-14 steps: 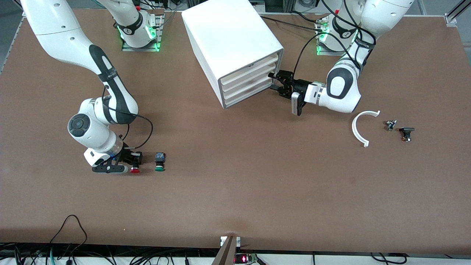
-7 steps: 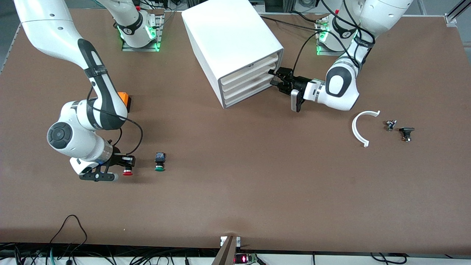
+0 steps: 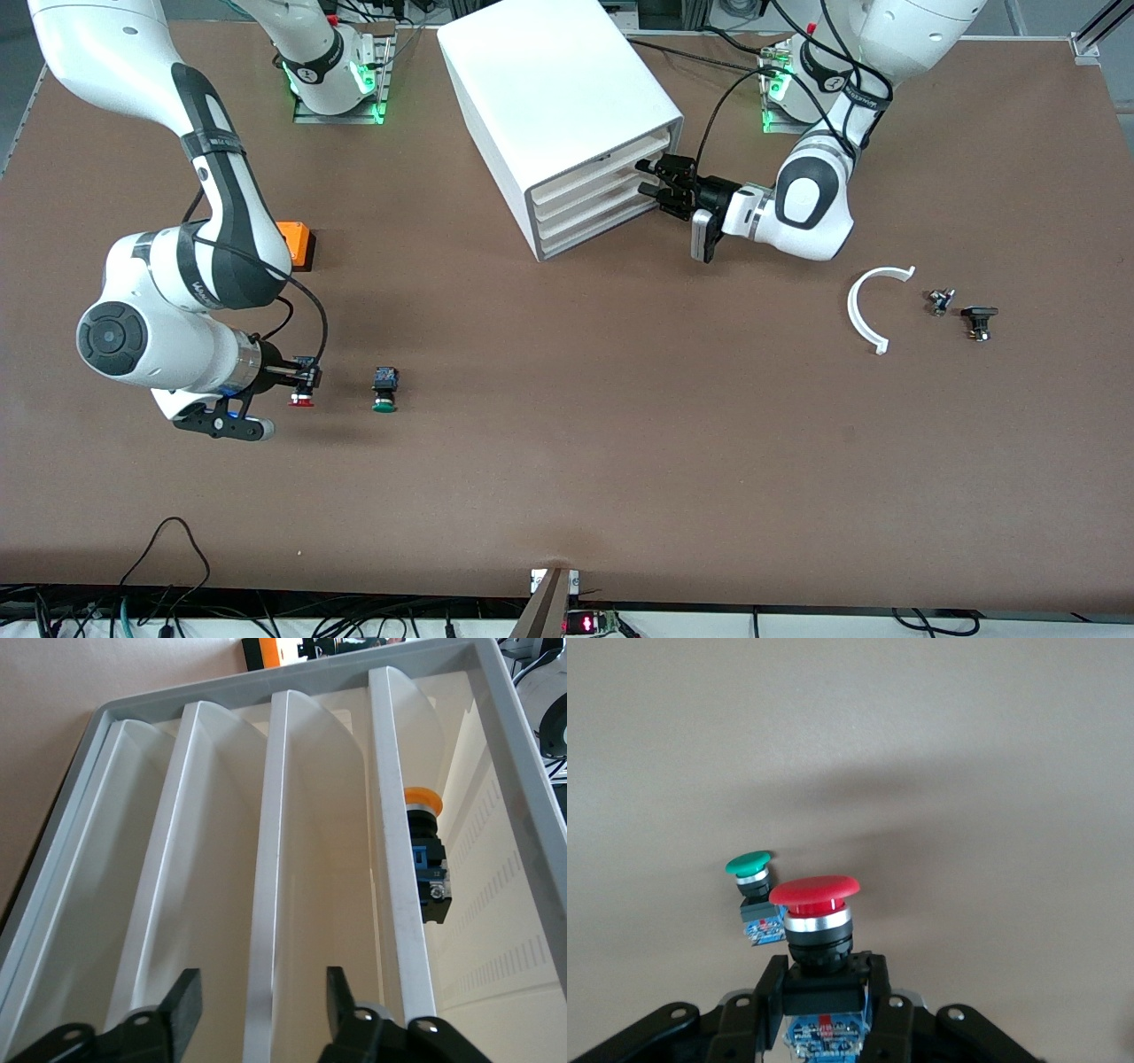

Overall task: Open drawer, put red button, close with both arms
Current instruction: 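Lift the red button with the right gripper while the left gripper pulls the drawer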

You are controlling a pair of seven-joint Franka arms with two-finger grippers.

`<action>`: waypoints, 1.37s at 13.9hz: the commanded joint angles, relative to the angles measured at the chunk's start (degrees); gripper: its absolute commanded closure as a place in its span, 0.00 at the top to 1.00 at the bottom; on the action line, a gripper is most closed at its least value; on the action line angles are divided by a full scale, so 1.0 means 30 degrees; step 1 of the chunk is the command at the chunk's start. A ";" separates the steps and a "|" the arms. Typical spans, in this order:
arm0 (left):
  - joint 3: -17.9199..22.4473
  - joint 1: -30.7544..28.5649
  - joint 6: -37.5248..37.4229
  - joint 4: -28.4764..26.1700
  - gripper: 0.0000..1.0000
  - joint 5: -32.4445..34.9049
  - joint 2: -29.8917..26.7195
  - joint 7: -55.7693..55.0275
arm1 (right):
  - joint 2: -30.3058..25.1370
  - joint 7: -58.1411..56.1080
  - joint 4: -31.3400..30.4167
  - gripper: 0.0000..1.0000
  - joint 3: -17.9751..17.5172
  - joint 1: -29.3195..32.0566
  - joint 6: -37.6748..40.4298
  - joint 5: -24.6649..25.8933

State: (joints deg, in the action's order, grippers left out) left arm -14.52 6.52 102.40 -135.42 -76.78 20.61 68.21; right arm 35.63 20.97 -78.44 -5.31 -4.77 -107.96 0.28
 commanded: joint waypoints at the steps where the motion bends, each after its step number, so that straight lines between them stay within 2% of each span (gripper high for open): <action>1: -0.0082 0.0023 -0.0033 -0.0562 0.32 -0.0657 -0.0455 0.0496 | 0.0047 0.1795 0.1094 0.00 -0.0105 -0.0459 0.1474 0.0023; 2: -0.0083 0.0081 0.0026 -0.0620 0.31 -0.0657 -0.0426 0.0525 | 0.0047 0.2380 0.1299 0.00 -0.0105 -0.0722 0.1679 0.0023; 4: -0.0083 0.0170 0.0026 -0.0650 0.16 -0.0657 -0.0425 0.0496 | 0.0047 0.3521 0.1710 0.00 -0.0105 -0.1162 0.2526 -0.0006; 7: -0.0083 0.0432 0.0055 -0.0650 0.13 -0.0657 -0.0425 0.0466 | 0.0018 0.5603 0.2002 0.00 -0.0308 -0.1514 0.3493 -0.0065; 10: -0.0054 0.0404 0.0056 -0.0650 0.03 -0.0657 -0.0513 0.0437 | 0.0077 0.7507 0.3963 0.00 -0.0573 -0.1983 0.5574 -0.0094; 12: -0.0053 0.0317 0.0026 -0.0591 0.00 -0.0599 -0.0660 0.0262 | 0.0018 0.8475 0.4201 0.00 -0.1068 -0.2101 0.5812 -0.0094; 19: 0.0209 -0.0270 0.0085 0.0226 0.00 0.0485 0.0099 0.0202 | -0.0187 1.3687 0.5373 0.00 -0.3879 -0.2189 0.6692 -0.0065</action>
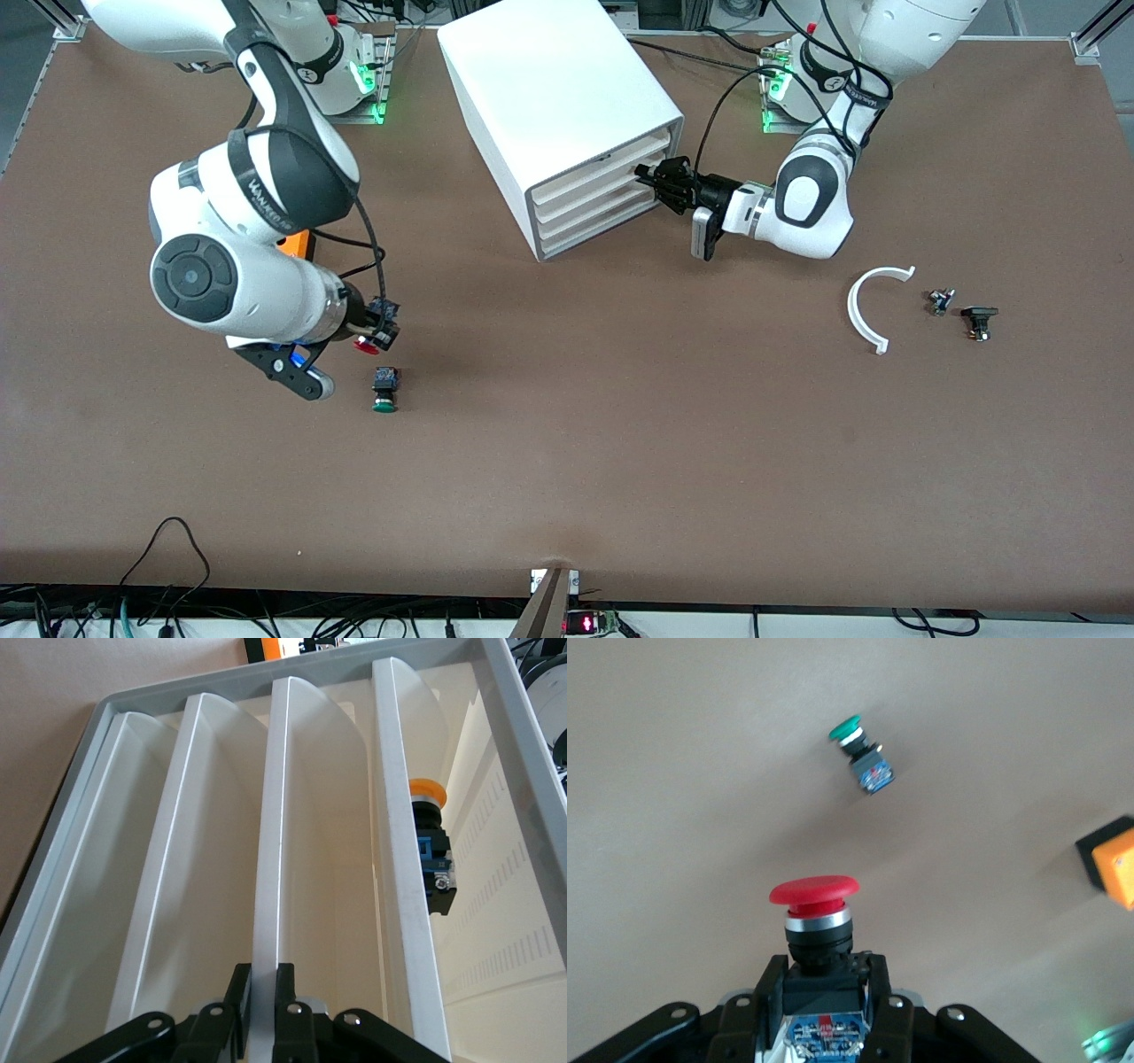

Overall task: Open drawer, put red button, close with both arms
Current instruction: 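Lift the red button with the right gripper while the left gripper pulls the drawer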

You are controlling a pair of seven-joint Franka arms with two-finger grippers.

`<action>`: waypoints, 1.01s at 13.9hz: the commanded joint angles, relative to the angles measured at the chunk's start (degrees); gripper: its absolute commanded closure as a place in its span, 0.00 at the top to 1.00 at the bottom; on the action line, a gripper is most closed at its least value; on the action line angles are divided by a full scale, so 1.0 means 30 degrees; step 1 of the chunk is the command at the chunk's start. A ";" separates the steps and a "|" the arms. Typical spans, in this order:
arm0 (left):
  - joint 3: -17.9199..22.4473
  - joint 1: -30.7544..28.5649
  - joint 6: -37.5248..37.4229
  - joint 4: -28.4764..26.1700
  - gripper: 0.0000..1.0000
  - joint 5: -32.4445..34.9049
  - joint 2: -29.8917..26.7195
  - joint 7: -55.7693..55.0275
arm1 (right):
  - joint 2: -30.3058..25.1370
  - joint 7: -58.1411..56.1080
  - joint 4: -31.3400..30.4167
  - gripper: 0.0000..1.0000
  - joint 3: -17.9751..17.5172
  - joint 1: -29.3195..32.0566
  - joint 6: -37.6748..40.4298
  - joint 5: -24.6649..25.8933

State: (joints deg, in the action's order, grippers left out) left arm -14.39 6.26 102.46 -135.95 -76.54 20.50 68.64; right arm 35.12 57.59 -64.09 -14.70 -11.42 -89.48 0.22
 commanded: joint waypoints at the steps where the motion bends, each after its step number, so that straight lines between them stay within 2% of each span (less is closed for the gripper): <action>1: 0.0224 -0.0239 0.0065 0.0606 0.00 0.0494 0.0458 0.0058 | -0.0018 0.2357 0.0767 0.00 -0.1072 -0.0001 0.0529 -0.0043; 3: 0.0254 -0.0356 0.0094 0.2036 0.00 0.0932 0.1569 0.0058 | -0.0018 0.4261 0.1206 0.00 -0.1659 -0.0292 0.0499 -0.0043; 6: 0.1042 -0.0444 0.0065 0.4205 0.00 0.2043 0.3066 0.0029 | -0.0018 0.6401 0.1237 0.00 -0.1691 -0.1344 0.0324 -0.0043; 10: 0.1162 -0.1468 -0.0052 0.6316 0.00 0.4093 0.3800 -0.1491 | -0.0018 0.9360 0.1852 0.00 -0.1691 -0.2722 -0.0347 -0.0043; 14: 0.1162 -0.2055 -0.0082 0.7315 0.00 0.5123 0.3918 -0.2636 | -0.0018 1.2669 0.1852 0.00 -0.1632 -0.4362 -0.2104 -0.0043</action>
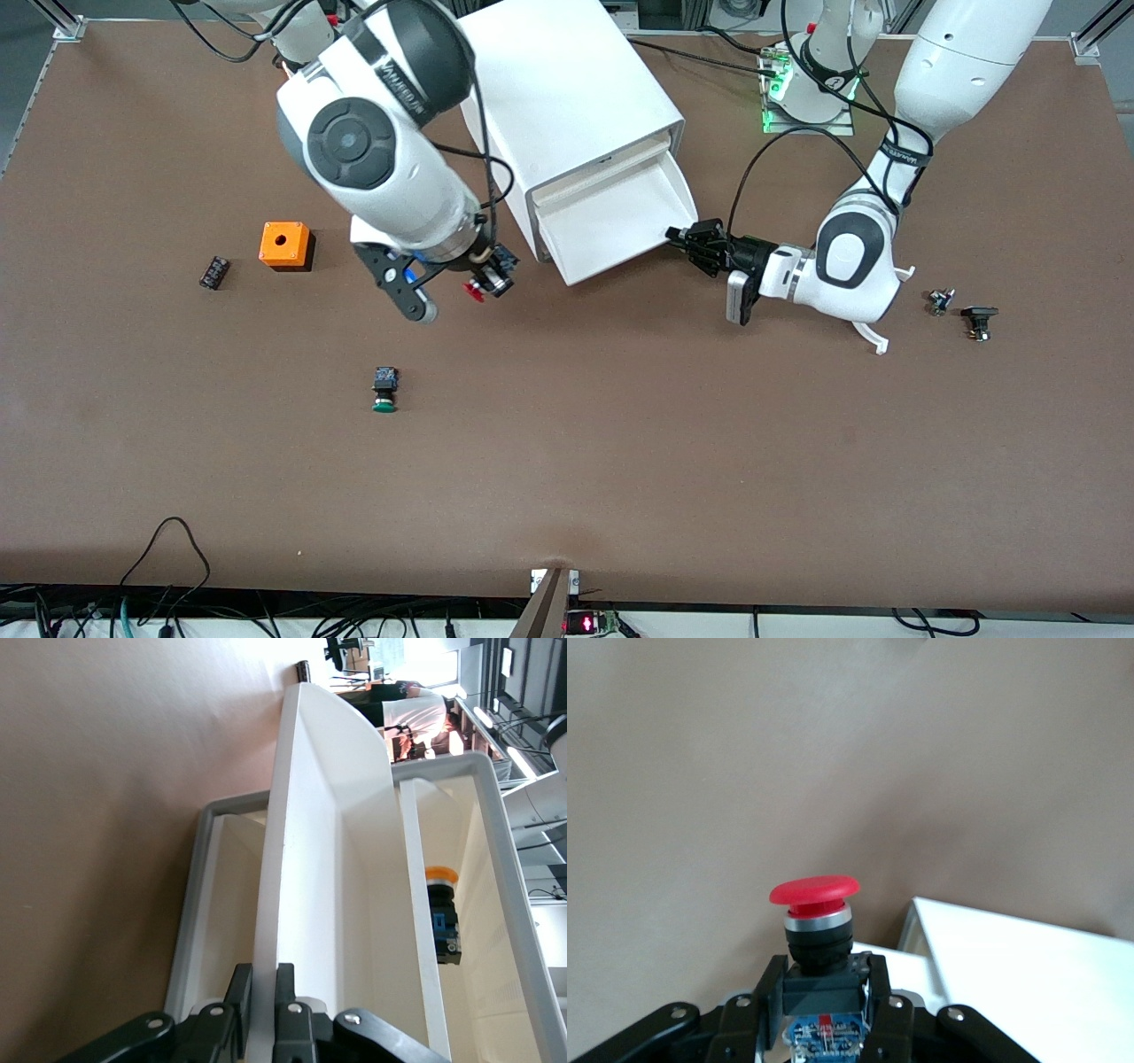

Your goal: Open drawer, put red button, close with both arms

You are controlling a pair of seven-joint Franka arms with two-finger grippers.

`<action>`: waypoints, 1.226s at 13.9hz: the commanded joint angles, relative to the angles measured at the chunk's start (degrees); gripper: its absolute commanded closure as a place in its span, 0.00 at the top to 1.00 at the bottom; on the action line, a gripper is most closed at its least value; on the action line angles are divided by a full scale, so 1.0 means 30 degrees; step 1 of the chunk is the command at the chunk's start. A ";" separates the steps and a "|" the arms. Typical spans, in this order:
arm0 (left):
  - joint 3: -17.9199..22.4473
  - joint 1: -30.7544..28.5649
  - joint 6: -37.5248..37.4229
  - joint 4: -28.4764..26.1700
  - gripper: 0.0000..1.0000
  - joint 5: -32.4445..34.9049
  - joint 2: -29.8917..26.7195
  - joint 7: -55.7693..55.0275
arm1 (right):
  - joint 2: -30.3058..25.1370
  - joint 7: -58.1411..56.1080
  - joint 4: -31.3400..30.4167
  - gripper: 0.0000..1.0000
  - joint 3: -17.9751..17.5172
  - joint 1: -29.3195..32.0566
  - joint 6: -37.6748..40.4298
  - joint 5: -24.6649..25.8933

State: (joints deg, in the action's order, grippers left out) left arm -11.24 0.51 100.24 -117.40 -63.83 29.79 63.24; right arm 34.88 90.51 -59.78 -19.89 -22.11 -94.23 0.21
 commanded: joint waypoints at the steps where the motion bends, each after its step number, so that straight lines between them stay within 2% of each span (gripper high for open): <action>1: 0.0143 -0.0345 0.0658 0.1308 0.00 0.0913 0.0911 -0.0924 | 0.0090 0.2371 0.0414 0.00 0.0097 -0.1268 -0.0960 -0.0040; 4: 0.0114 -0.0930 0.0513 0.2739 0.00 0.2254 0.1115 -0.1652 | 0.0324 0.4421 0.0356 0.00 0.0155 -0.2500 -0.2367 0.0018; 7: 0.0114 -0.1138 -0.0834 0.4118 0.00 0.3460 0.1584 -0.2768 | 0.0966 0.6793 0.0268 0.00 0.0214 -0.3818 -0.3566 0.0456; 8: 0.0114 -0.1254 -0.0923 0.4209 0.40 0.3666 0.1556 -0.2886 | 0.1260 0.7527 0.0268 0.00 0.0214 -0.4170 -0.4094 0.0690; 9: 0.0114 -0.1284 -0.1011 0.4210 0.97 0.3668 0.1556 -0.2829 | 0.1611 0.8143 0.0268 0.00 0.0214 -0.4492 -0.4650 0.0780; 11: 0.0114 -0.1401 -0.1304 0.4413 1.00 0.3784 0.1527 -0.2916 | 0.2255 0.9169 0.0268 0.00 0.0243 -0.4875 -0.5588 0.1304; 13: 0.0114 -0.1664 -0.1887 0.5405 1.00 0.4892 0.1469 -0.3584 | 0.2987 1.0021 0.0268 0.00 0.0243 -0.5255 -0.6498 0.1921; 17: 0.0114 -0.1724 -0.4902 0.8713 1.00 0.7470 0.1381 -0.9726 | 0.4248 1.1367 0.0239 0.00 0.0301 -0.5870 -0.7287 0.2743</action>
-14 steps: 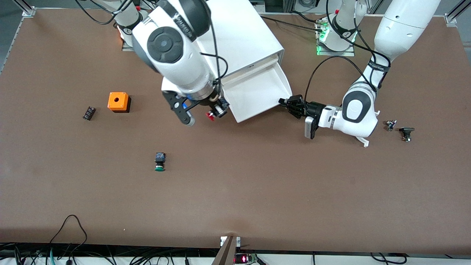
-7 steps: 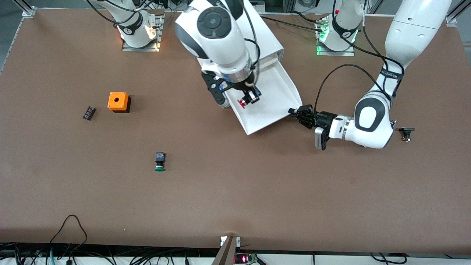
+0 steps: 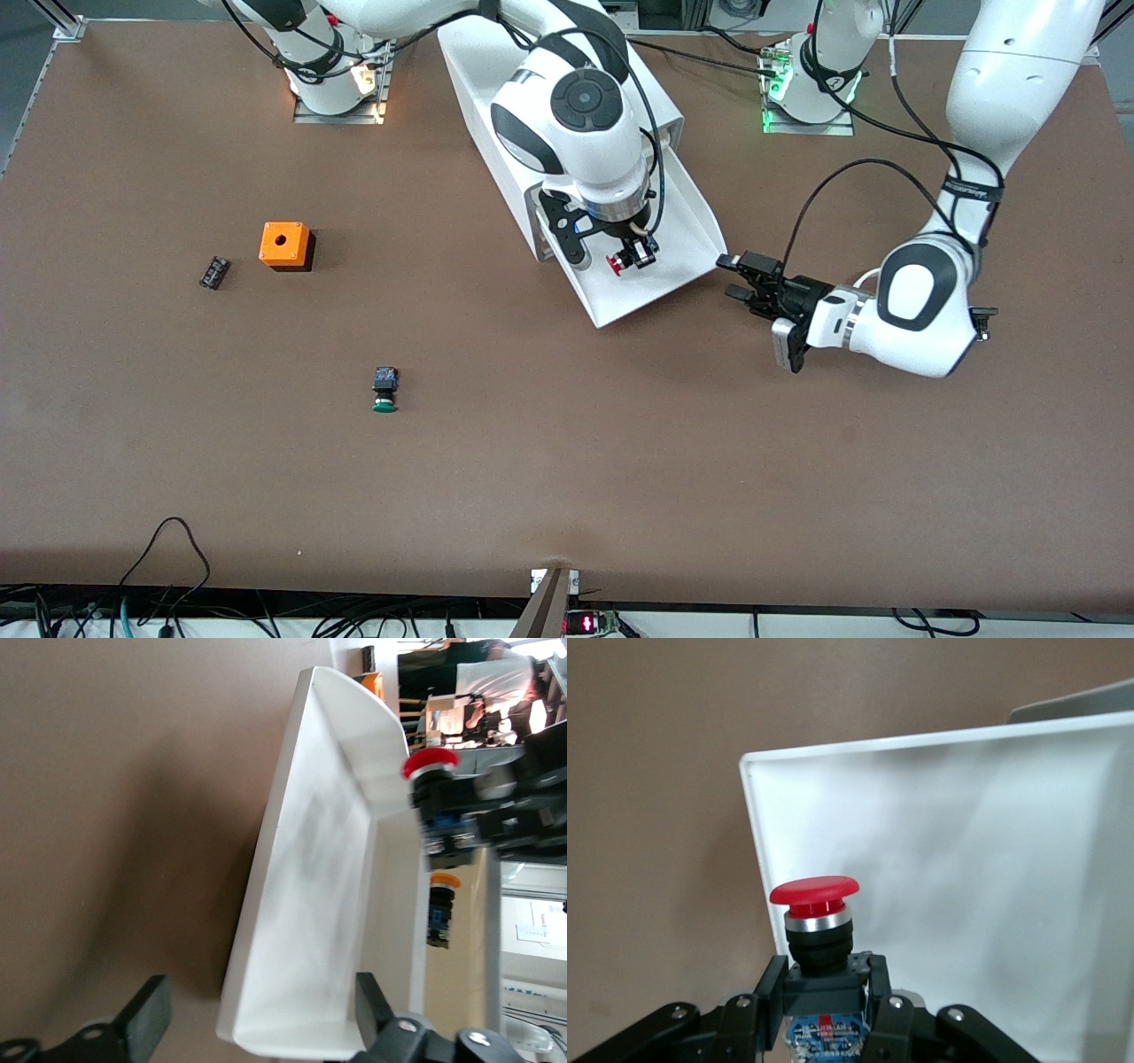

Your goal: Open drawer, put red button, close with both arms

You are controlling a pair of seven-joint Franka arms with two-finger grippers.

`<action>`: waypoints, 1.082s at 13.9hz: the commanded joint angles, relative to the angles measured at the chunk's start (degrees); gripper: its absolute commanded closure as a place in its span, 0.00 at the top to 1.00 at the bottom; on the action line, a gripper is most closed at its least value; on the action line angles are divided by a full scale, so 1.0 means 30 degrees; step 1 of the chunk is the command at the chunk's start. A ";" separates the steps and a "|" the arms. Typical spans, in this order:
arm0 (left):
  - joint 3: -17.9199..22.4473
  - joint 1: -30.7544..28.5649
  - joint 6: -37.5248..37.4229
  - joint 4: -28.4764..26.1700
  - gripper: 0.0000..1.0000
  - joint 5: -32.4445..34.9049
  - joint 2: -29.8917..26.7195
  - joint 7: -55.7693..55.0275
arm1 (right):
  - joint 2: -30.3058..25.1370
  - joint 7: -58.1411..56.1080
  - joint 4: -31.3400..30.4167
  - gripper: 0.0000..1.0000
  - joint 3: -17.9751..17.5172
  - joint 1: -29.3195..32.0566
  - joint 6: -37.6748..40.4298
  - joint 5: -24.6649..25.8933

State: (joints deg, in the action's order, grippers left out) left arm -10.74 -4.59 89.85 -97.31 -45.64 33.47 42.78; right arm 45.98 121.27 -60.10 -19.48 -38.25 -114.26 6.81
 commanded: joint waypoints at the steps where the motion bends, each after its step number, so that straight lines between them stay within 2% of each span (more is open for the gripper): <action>1: -0.0082 -0.0022 -0.2112 0.2752 1.00 0.2023 0.0153 -0.4458 | 0.0812 0.1643 0.0347 0.00 0.0254 -0.0694 -0.0905 0.0746; 6: -0.0374 0.0269 -0.4284 0.6385 1.00 0.5393 0.0006 -1.1931 | 0.1488 0.2879 0.0317 0.00 0.0926 -0.1367 -0.1524 0.1100; 7: -0.0404 0.0358 -0.4315 0.6972 1.00 0.6066 -0.0023 -1.3569 | 0.1488 0.2879 0.0317 0.20 0.0957 -0.1427 -0.1495 0.1129; 8: -0.0405 0.0591 -0.4316 0.7413 1.00 0.7001 -0.0197 -1.5151 | 0.1488 0.2879 0.0317 0.54 0.0987 -0.1399 -0.1436 0.1129; 9: -0.0434 0.0941 -0.4287 0.7852 1.00 0.8286 -0.0315 -1.5950 | 0.1459 0.2850 0.0346 1.00 0.1016 -0.1428 -0.1378 0.1158; 12: -0.0404 0.2816 -0.4287 0.9288 1.00 1.3498 -0.0404 -1.6251 | 0.1255 0.2704 0.0493 1.00 0.1309 -0.1370 -0.1319 0.1568; 15: -0.0054 0.2820 -0.2452 0.9907 1.00 1.4568 -0.0112 -1.6017 | 0.0057 0.1044 0.0493 1.00 0.2068 -0.1194 -0.0298 0.1918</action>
State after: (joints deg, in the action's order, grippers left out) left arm -12.01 4.10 79.56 -69.69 -4.13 32.36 -5.42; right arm 49.21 127.43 -58.65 -14.83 -41.71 -118.04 11.15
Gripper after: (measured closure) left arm 0.000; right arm 0.000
